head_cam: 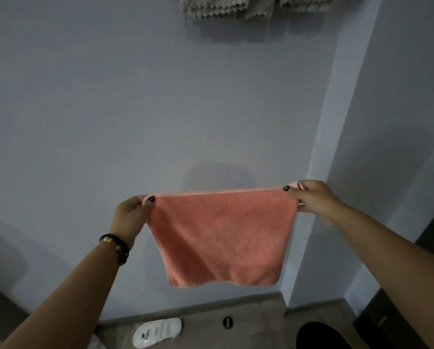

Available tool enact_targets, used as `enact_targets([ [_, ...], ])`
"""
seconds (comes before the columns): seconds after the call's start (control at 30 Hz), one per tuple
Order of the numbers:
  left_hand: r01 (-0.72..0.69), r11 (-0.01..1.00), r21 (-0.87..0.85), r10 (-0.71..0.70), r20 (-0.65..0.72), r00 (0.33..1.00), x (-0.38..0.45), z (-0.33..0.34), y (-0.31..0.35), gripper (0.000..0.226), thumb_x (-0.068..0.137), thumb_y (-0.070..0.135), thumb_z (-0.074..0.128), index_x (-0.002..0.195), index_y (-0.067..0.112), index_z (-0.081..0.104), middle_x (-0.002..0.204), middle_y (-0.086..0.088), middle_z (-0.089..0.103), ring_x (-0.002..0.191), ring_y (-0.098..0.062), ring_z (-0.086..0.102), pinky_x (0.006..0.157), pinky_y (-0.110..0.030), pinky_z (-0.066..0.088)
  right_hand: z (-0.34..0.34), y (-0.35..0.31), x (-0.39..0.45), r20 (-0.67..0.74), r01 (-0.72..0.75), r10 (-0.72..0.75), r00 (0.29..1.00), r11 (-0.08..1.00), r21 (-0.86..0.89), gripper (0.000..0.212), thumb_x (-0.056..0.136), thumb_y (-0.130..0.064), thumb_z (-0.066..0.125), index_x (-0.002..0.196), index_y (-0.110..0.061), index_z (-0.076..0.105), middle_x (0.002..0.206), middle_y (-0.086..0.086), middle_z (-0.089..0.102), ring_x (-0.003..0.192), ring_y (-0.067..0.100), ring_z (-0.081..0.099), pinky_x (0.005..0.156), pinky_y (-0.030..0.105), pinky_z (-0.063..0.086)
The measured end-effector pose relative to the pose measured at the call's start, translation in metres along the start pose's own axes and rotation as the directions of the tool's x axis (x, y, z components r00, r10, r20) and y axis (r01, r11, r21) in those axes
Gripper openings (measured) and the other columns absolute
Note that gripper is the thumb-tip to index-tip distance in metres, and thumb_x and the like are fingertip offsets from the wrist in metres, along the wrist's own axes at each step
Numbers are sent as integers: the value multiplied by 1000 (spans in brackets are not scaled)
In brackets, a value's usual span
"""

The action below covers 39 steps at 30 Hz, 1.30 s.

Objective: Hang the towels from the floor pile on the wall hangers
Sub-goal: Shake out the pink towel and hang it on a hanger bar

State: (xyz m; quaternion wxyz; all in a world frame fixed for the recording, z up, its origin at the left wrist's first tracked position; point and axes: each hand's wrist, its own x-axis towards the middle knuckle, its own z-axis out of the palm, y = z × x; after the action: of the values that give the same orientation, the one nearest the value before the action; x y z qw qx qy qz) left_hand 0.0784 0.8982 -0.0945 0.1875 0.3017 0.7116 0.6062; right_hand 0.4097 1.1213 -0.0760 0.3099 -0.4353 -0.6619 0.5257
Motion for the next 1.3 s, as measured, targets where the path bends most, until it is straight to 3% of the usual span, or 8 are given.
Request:
enact_targets([
  [0.17, 219, 972, -86, -225, -57, 973, -9, 10, -10, 16, 86, 19, 72, 82, 4, 68, 87, -15, 68, 79, -25, 64, 77, -39, 57, 9, 8, -2, -300, -23, -173, 938, 833, -553, 40, 85, -26, 61, 51, -9, 48, 49, 5, 50, 53, 23, 52, 51, 28, 39],
  [0.23, 351, 925, -147, -361, -43, 932, -18, 20, -13, 17, 84, 17, 74, 82, 2, 66, 85, -14, 66, 75, -23, 63, 68, -32, 54, 18, 16, -5, -319, -32, -188, 929, 819, -573, 39, 86, -22, 58, 51, -11, 44, 51, 5, 48, 60, 29, 55, 51, 31, 32],
  [0.33, 485, 824, -293, -504, 12, 863, -30, 31, -21, 17, 83, 10, 71, 92, -4, 66, 84, -17, 67, 72, -26, 63, 63, -33, 53, 29, 19, -10, -310, -19, -175, 935, 845, -535, 12, 87, -13, 55, 77, -7, 56, 82, 14, 63, 85, 34, 61, 66, 29, 39],
  [0.43, 539, 746, -392, -551, 92, 829, -42, 38, -29, 16, 85, 7, 68, 96, -4, 68, 86, -17, 65, 69, -23, 61, 56, -30, 54, 38, 14, -16, -234, -23, -102, 967, 878, -478, 20, 87, -6, 49, 103, -8, 60, 105, 11, 64, 97, 32, 61, 79, 29, 49],
  [0.67, 406, 854, -324, -397, 97, 913, -70, 49, -19, 16, 91, 5, 58, 102, 1, 69, 93, -14, 70, 86, -26, 65, 69, -32, 53, 56, -21, -47, 162, -54, 126, 979, 919, -390, 23, 83, -3, 48, 98, -15, 60, 95, 12, 67, 81, 29, 71, 70, 44, 61],
  [1.03, 151, 936, -318, -109, 148, 983, -91, 56, 21, 14, 93, 5, 55, 99, -1, 66, 88, -14, 71, 81, -23, 67, 79, -39, 56, 68, -60, -70, 364, 579, -452, 814, 593, -559, 6, 80, -16, 66, 78, -22, 68, 83, -9, 61, 82, 4, 53, 69, 16, 39],
  [1.17, 282, 829, -483, -171, 261, 950, -91, 60, 30, 15, 95, 9, 52, 98, 0, 65, 84, -11, 67, 78, -22, 63, 76, -35, 52, 78, -67, -72, 339, 584, -480, 809, 724, -368, 22, 87, -18, 61, 74, -34, 54, 90, -15, 60, 93, 0, 57, 83, 16, 42],
  [1.3, 327, 795, -511, -162, 341, 926, -89, 63, 34, 26, 96, 13, 49, 111, -4, 64, 95, -14, 66, 87, -25, 61, 82, -37, 50, 84, -64, -77, 385, 633, -521, 761, 725, -271, 18, 95, -15, 55, 86, -31, 53, 84, -32, 62, 80, -2, 62, 72, 15, 47],
])
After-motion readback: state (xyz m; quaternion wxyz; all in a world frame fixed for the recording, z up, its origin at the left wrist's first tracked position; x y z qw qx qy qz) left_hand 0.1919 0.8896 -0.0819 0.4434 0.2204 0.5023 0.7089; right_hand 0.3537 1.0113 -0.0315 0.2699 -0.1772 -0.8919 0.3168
